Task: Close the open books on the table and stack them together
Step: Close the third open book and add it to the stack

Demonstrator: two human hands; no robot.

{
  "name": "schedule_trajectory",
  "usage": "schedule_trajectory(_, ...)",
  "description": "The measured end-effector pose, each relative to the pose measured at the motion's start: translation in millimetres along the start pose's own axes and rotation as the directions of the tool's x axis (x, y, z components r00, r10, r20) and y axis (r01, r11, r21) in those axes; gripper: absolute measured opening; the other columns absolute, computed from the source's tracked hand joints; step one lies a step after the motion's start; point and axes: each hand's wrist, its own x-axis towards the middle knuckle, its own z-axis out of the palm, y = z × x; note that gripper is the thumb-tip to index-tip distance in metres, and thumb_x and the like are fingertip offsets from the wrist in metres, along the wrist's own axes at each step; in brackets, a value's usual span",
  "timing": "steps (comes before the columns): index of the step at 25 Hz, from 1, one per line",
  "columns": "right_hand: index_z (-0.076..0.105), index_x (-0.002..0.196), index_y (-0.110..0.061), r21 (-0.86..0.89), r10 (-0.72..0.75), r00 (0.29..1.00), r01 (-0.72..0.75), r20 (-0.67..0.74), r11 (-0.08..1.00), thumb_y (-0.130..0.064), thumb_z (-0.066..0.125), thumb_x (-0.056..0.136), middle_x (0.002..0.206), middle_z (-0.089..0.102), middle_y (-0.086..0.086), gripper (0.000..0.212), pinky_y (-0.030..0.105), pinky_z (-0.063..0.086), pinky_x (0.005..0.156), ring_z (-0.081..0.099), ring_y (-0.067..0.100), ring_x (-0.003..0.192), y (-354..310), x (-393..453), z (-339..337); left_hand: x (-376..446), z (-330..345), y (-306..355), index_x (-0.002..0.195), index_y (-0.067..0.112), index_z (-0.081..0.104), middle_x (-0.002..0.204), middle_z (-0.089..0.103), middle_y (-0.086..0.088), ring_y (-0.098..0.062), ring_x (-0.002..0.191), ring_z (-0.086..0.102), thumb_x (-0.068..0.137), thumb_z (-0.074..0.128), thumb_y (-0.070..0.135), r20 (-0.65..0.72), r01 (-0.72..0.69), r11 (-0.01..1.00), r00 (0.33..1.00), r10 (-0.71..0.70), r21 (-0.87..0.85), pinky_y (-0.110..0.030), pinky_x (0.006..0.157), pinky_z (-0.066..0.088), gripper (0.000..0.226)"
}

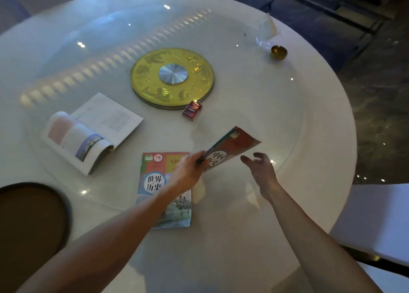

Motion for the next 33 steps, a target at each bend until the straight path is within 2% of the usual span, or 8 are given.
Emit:
schedule_trajectory(3, 0.056, 0.133, -0.011, 0.075, 0.037, 0.994, -0.045, 0.107, 0.996, -0.031, 0.077, 0.091, 0.123, 0.065, 0.014, 0.051, 0.051, 0.040, 0.112, 0.055, 0.036, 0.132, 11, -10, 21, -9, -29, 1, 0.115, 0.015, 0.069, 0.111, 0.074, -0.002, -0.018, 0.093, 0.069, 0.097, 0.062, 0.016, -0.027, 0.053, 0.982, 0.998, -0.059, -0.184, -0.019, 0.071, 0.054, 0.019)
schedule_trajectory(6, 0.067, 0.107, -0.014, 0.128, 0.018, 0.963, -0.055, 0.268, 0.990, -0.026, 0.069, 0.096, 0.120, 0.072, 0.017, 0.017, 0.051, 0.047, 0.099, 0.067, 0.032, 0.112, 3, -20, 43, -17, -50, -10, 0.108, 0.033, 0.066, 0.109, 0.076, 0.002, -0.020, 0.098, 0.074, 0.097, 0.062, 0.023, 0.053, 0.168, 0.904, 0.986, -0.160, -0.392, -0.039, 0.084, 0.061, 0.015)
schedule_trajectory(9, 0.064, 0.110, -0.007, 0.078, 0.003, 0.957, -0.027, 0.290, 0.997, -0.017, 0.064, 0.099, 0.114, 0.072, 0.017, 0.015, 0.041, 0.059, 0.081, 0.073, 0.028, 0.093, 0, -27, 65, -28, -68, -29, 0.113, 0.024, 0.068, 0.108, 0.077, -0.003, -0.023, 0.095, 0.077, 0.097, 0.063, 0.022, 0.005, 0.177, 0.861, 0.980, -0.198, -0.477, -0.045, 0.082, 0.063, 0.016)
schedule_trajectory(13, 0.060, 0.112, -0.003, -0.045, 0.016, 0.951, -0.002, 0.310, 0.999, -0.018, 0.065, 0.100, 0.107, 0.074, 0.018, 0.020, 0.043, 0.062, 0.073, 0.074, 0.028, 0.088, 8, -32, 90, -44, -83, -54, 0.115, 0.018, 0.066, 0.107, 0.076, -0.006, -0.022, 0.090, 0.077, 0.100, 0.060, 0.017, -0.035, 0.272, 0.772, 0.934, -0.355, -0.575, -0.033, 0.068, 0.063, 0.017)
schedule_trajectory(20, 0.064, 0.109, -0.003, -0.221, 0.055, 0.941, 0.021, 0.333, 0.975, -0.016, 0.065, 0.099, 0.101, 0.072, 0.015, 0.017, 0.043, 0.061, 0.071, 0.074, 0.029, 0.087, 41, -40, 133, -59, -69, -110, 0.121, 0.018, 0.062, 0.111, 0.074, -0.011, -0.023, 0.087, 0.074, 0.099, 0.060, 0.016, -0.060, 0.460, 0.722, 0.822, -0.567, -0.517, -0.032, 0.062, 0.060, 0.022)
schedule_trajectory(26, 0.062, 0.108, 0.000, -0.280, 0.129, 0.945, -0.041, 0.302, 0.959, -0.014, 0.065, 0.098, 0.105, 0.072, 0.018, 0.017, 0.037, 0.059, 0.064, 0.074, 0.029, 0.086, 73, -43, 148, -64, -64, -141, 0.123, 0.011, 0.063, 0.108, 0.074, -0.013, -0.014, 0.067, 0.064, 0.095, 0.062, 0.006, -0.109, 0.539, 0.771, 0.791, -0.602, -0.340, -0.012, 0.037, 0.041, 0.029)
schedule_trajectory(31, 0.064, 0.100, -0.005, -0.339, 0.148, 0.960, -0.060, 0.240, 0.939, -0.017, 0.067, 0.096, 0.097, 0.073, 0.011, 0.014, 0.045, 0.063, 0.069, 0.075, 0.029, 0.086, 82, -41, 156, -61, -60, -150, 0.123, 0.017, 0.064, 0.100, 0.069, 0.000, -0.019, 0.086, 0.068, 0.089, 0.063, 0.002, -0.145, 0.523, 0.823, 0.817, -0.558, -0.221, -0.022, 0.054, 0.052, 0.037)
schedule_trajectory(33, 0.067, 0.091, -0.011, -0.428, 0.132, 0.970, -0.033, 0.204, 0.903, -0.024, 0.067, 0.089, 0.091, 0.075, 0.007, 0.014, 0.054, 0.063, 0.077, 0.075, 0.030, 0.087, 87, -37, 158, -61, -61, -156, 0.115, 0.024, 0.067, 0.103, 0.071, -0.001, -0.022, 0.091, 0.070, 0.085, 0.064, 0.008, -0.167, 0.523, 0.838, 0.822, -0.544, -0.155, -0.035, 0.065, 0.062, 0.034)
